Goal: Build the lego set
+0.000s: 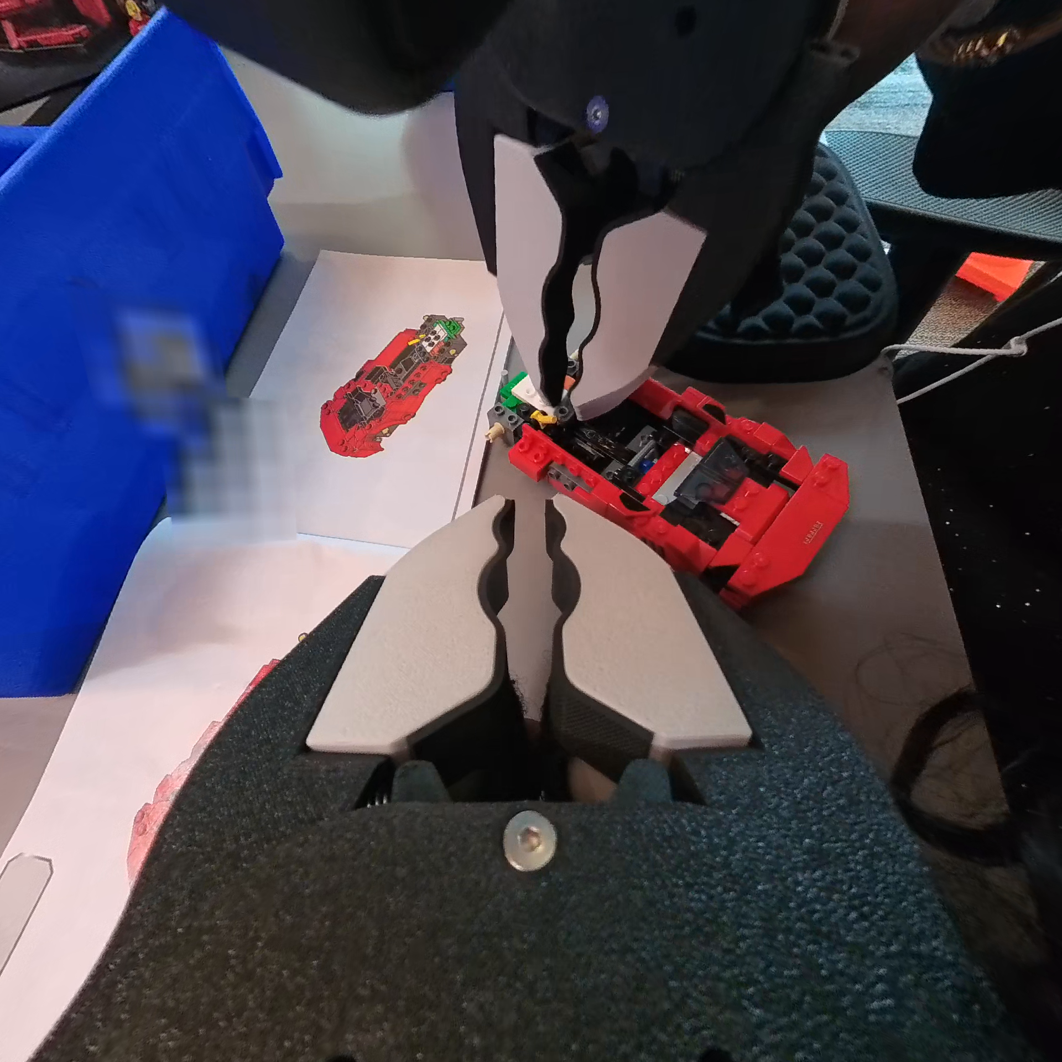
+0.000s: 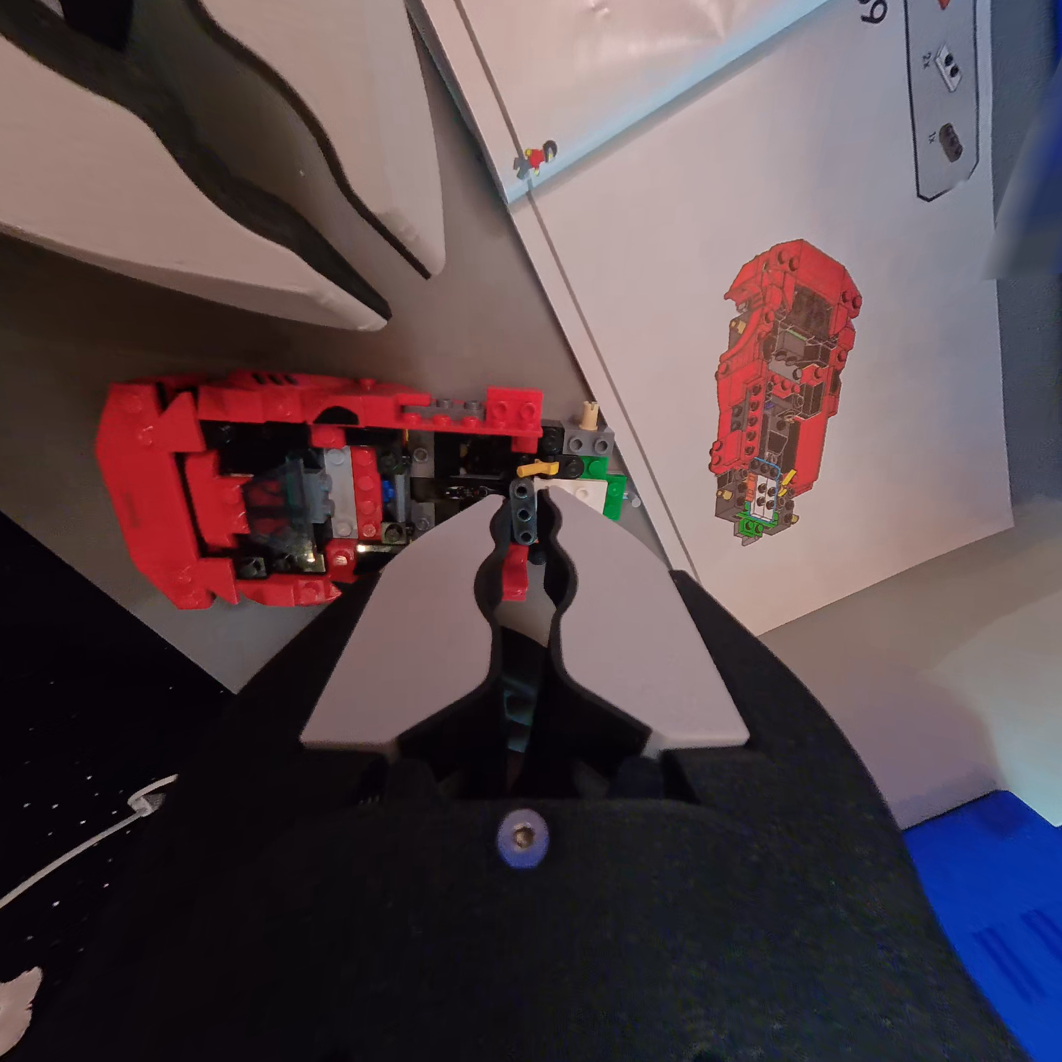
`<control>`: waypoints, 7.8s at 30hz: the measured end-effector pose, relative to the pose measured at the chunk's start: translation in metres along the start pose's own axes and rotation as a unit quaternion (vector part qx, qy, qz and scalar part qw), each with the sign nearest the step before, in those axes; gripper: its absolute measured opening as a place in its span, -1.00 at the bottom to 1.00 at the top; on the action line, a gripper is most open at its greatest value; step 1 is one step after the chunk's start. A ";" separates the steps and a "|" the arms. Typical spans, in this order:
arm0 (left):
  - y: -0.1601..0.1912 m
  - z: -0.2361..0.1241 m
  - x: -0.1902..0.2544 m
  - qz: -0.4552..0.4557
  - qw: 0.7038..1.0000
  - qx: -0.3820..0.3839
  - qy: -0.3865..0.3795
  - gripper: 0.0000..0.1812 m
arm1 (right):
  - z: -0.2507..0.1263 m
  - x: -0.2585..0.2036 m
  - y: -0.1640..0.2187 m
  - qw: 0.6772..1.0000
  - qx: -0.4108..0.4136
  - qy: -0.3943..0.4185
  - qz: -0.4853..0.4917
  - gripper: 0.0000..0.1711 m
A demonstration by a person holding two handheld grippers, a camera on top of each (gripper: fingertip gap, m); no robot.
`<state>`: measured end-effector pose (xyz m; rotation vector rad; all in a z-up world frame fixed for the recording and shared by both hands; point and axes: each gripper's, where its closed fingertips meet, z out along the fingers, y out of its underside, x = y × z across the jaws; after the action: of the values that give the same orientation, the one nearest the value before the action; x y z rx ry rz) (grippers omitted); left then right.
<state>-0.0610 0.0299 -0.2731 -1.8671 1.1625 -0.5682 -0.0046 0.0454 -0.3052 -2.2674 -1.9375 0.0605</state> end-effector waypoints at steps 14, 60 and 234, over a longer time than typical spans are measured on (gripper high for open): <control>0.001 0.000 0.001 0.001 1.000 -0.002 0.001 -0.89 | 0.001 -0.001 -0.001 1.000 0.003 0.009 -0.015 -0.88; 0.001 0.001 0.001 0.002 1.000 -0.004 0.003 -0.88 | -0.001 0.007 0.000 0.999 0.002 0.038 -0.012 -0.73; -0.007 0.068 0.012 0.230 0.961 -0.130 0.087 -0.80 | -0.009 -0.004 0.001 0.941 0.261 -0.146 -0.159 -1.00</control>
<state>-0.0019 0.0491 -0.3049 -1.6933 1.7962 -0.3292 -0.0034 0.0402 -0.2971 -1.6570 -2.0783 0.8080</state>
